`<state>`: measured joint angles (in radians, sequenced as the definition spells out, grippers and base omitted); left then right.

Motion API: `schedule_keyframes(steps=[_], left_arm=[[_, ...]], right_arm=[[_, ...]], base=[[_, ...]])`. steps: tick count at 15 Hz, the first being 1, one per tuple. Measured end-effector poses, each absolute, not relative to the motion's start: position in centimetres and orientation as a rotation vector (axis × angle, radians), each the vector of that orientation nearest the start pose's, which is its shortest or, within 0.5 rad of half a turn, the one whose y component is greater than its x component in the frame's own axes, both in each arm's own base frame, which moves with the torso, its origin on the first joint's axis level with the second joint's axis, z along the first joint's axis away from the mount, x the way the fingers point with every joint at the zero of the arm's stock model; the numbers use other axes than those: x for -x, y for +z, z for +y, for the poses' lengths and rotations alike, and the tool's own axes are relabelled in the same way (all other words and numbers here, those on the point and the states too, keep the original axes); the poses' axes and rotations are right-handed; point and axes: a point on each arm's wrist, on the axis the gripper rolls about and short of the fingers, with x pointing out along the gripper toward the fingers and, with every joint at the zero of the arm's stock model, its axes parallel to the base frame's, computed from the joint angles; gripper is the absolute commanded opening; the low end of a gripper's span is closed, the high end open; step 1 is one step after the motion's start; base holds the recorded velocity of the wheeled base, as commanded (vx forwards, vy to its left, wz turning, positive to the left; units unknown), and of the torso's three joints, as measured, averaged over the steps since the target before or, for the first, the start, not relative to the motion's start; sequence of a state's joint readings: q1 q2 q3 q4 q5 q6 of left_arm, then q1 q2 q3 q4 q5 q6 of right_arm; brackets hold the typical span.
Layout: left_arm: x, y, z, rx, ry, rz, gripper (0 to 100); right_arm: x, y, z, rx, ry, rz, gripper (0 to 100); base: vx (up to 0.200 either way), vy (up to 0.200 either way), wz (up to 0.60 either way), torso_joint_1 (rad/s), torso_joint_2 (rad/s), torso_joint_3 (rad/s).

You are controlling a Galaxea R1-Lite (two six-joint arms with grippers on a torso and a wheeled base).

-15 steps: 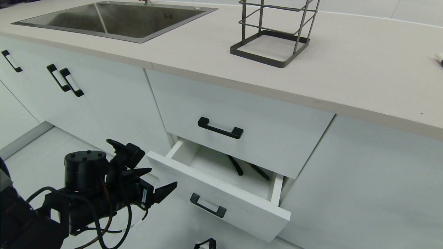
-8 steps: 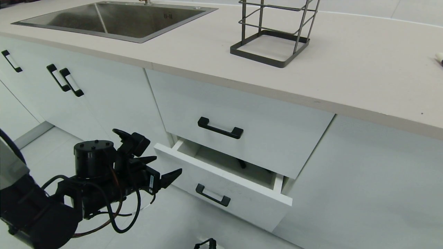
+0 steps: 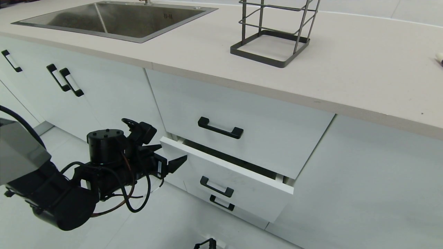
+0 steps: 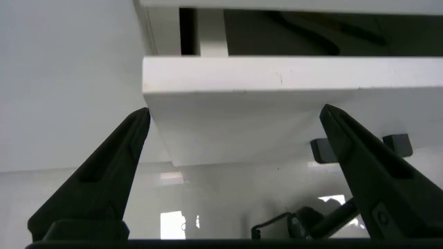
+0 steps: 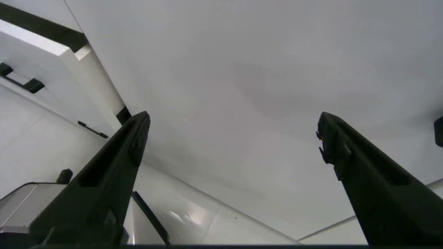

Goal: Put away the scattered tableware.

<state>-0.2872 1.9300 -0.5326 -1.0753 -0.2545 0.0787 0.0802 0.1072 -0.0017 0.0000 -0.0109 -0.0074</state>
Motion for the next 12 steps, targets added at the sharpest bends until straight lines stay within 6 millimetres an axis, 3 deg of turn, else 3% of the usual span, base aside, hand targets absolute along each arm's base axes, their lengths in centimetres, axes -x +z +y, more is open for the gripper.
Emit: schedule_keyframes(steps=[8,12], left_arm=[[-30.9,9.3,-9.7,-0.075,-0.546,0.269,100],[-29.0,9.2,-9.0,-0.071,-0.542,0.257,100]], right_arm=[[1.5,7.8,-0.1,0.012,0.070,0.105,100],[1.5,7.8,-0.1,0.012,0.069,0.105,100]], base=[[0.000,0.000,0.00,0.000,0.00,0.000],[0.000,0.000,0.00,0.000,0.00,0.000]])
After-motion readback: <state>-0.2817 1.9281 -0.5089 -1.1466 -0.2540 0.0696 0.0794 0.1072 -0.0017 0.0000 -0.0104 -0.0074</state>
